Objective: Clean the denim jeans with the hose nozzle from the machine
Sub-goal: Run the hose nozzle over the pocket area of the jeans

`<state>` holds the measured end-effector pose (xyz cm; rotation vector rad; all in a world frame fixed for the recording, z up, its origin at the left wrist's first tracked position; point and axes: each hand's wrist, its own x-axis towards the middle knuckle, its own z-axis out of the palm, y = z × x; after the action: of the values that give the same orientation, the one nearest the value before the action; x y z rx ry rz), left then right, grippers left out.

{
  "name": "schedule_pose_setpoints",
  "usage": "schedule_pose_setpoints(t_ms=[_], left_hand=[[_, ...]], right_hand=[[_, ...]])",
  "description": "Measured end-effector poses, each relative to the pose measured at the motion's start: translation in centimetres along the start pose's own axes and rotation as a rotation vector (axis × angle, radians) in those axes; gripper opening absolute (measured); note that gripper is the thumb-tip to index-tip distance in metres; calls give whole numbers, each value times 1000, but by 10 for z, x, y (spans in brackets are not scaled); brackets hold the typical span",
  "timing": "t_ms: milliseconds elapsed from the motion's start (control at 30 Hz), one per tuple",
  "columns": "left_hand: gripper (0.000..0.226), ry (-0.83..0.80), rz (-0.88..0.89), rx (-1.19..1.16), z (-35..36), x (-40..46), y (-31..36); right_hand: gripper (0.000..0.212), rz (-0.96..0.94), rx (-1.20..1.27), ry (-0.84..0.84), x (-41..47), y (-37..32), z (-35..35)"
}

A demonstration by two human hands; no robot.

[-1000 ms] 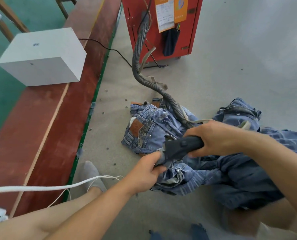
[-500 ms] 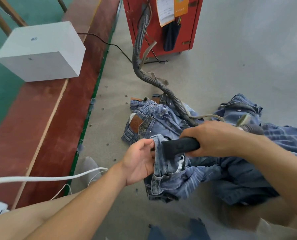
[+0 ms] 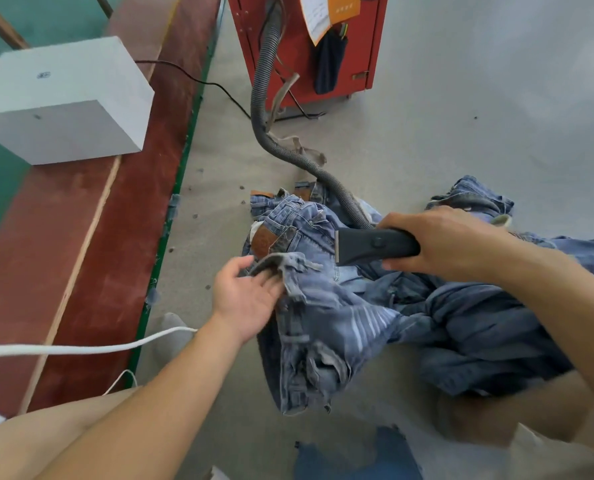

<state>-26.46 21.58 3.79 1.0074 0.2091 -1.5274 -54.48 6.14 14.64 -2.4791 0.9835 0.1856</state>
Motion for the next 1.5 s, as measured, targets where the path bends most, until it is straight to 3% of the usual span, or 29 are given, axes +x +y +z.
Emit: schedule_pose_setpoints(t_ms=[67,100,167,233,300,367,433,567,633,733,767,833,867,967,1100,1267,1300,1400,1433,1500], left_hand=[[44,113,-76,314,-8,2,0],[55,123,-246,591,-15,-1,-6],[75,9,-645,909,-22,-8,-29],[83,-26,-682,1052,-24,-10,-43],[66,-54,-519,947,-16,-6,-35],[53,-65,-313,610,-11,5,-11],[50,-122,-261,462,-9,9,13],[61,-64,-466,1055,-12,1,4],[53,-74,-399,1042,-13,1,8],[49,-299,-348,714,-2,-2,37],[54,-356,-373,705,0,-2,44],[70,-314,-426,924,-3,-2,40],[66,-275,-445,1036,-3,-4,32],[23,-211,-323,1121,-2,-2,17],[30,-162,-123,782,3,-2,34],[46,-235,-248,647,1,-5,43],[54,-242,-245,652,3,-6,43],[107,-187,-180,746,6,-4,46],[109,-173,-146,760,8,-4,46],[89,-71,-68,739,12,-1,44]], right_hand=[[36,-10,12,14,-1,0,2],[36,-12,20,20,-2,0,3],[35,-10,35,10,-3,2,3],[36,-6,43,-2,-4,5,2],[38,14,41,6,-4,10,1],[40,26,21,20,-2,14,-2],[40,31,6,17,-1,17,-5],[36,54,-15,-5,-3,21,-5],[35,53,-13,-11,-3,21,-5],[37,48,-7,-8,-2,23,-6],[38,48,-11,-3,-2,23,-6],[36,48,-17,4,-2,23,-6],[35,49,-21,-1,-2,23,-6],[34,59,-58,-49,-4,23,-5],[44,91,-142,-42,-4,24,3],[32,60,-114,-62,-3,25,-1],[31,48,-97,-54,-2,25,-1],[28,21,-77,-43,-2,22,-2],[28,17,-79,-46,-2,22,-2],[28,14,-88,-62,-2,22,-3]])
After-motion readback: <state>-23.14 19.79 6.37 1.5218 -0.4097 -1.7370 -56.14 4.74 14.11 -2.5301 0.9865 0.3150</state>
